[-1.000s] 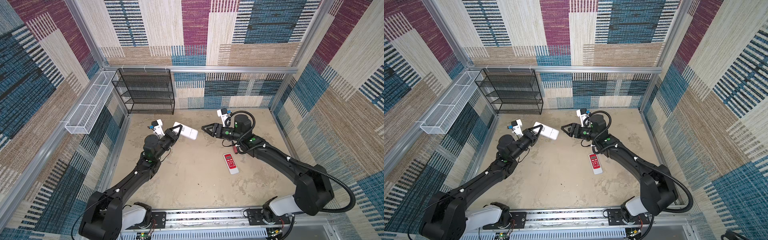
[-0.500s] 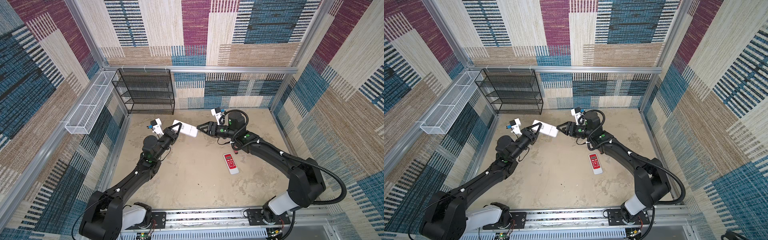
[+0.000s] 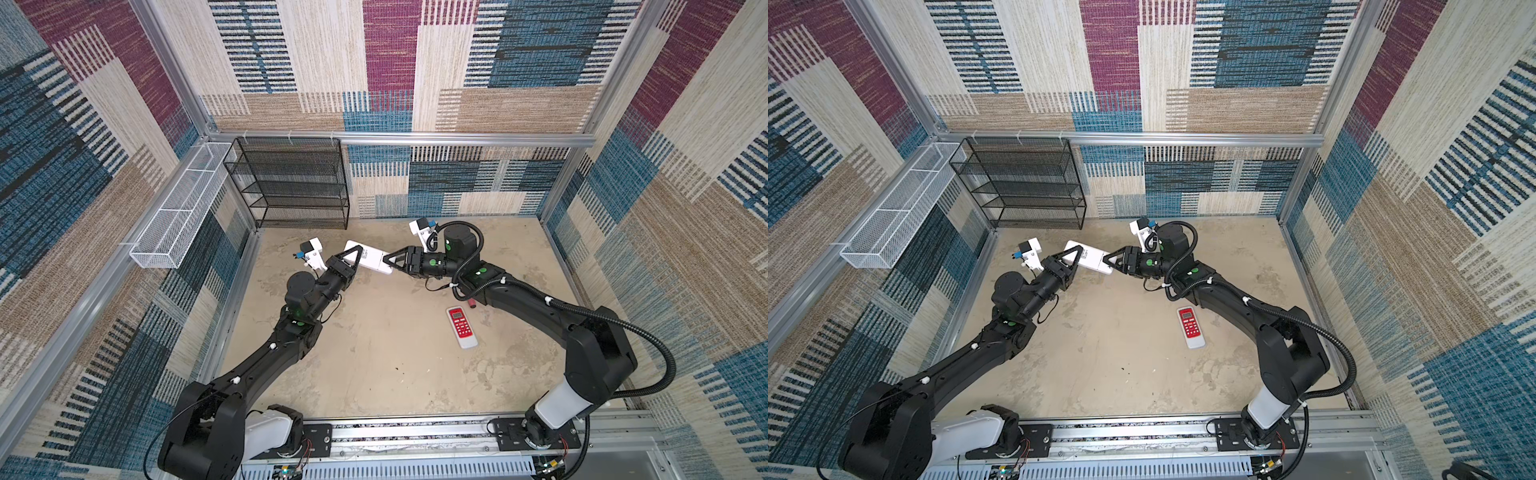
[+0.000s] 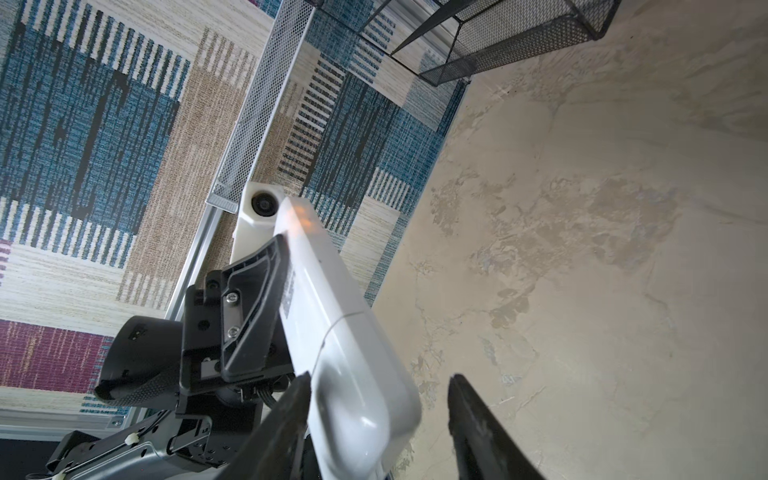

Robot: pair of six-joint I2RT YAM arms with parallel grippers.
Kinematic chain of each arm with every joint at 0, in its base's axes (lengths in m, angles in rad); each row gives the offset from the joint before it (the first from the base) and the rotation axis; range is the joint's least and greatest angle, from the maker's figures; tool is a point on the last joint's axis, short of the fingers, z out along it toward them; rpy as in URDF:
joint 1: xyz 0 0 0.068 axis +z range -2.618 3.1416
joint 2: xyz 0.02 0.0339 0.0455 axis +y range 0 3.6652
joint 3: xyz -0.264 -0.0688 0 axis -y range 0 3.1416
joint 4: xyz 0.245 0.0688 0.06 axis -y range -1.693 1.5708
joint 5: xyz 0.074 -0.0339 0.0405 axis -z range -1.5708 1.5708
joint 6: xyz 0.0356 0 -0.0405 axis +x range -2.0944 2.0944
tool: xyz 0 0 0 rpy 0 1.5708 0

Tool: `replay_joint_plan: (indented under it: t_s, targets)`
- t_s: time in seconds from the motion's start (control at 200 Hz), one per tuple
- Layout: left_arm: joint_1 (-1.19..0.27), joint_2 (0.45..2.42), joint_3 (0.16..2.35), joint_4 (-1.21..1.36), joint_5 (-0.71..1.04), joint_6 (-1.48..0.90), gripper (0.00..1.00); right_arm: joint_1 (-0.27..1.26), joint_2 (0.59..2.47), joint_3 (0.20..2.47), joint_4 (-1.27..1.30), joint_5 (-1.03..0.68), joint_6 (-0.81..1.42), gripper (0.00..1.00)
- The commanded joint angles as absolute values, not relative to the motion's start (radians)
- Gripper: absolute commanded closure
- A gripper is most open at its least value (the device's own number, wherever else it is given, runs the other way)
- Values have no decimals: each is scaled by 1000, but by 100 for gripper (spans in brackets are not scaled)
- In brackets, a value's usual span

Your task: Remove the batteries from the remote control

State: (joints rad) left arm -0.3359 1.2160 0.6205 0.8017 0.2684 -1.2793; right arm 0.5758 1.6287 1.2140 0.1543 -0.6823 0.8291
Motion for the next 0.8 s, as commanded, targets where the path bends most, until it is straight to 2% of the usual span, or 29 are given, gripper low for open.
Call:
replay_joint_plan:
  t_s: [0.0, 0.461, 0.791]
  targets:
    - [-334, 1208, 618, 858, 271, -1285, 100, 578, 1639, 1214, 252, -719, 869, 48]
    - [-334, 1217, 604, 906, 256, -1326, 100, 580, 1689, 1203, 381, -809, 957, 58]
    - [-334, 1206, 595, 929, 246, -1362, 100, 580, 1686, 1174, 394, -795, 959, 67]
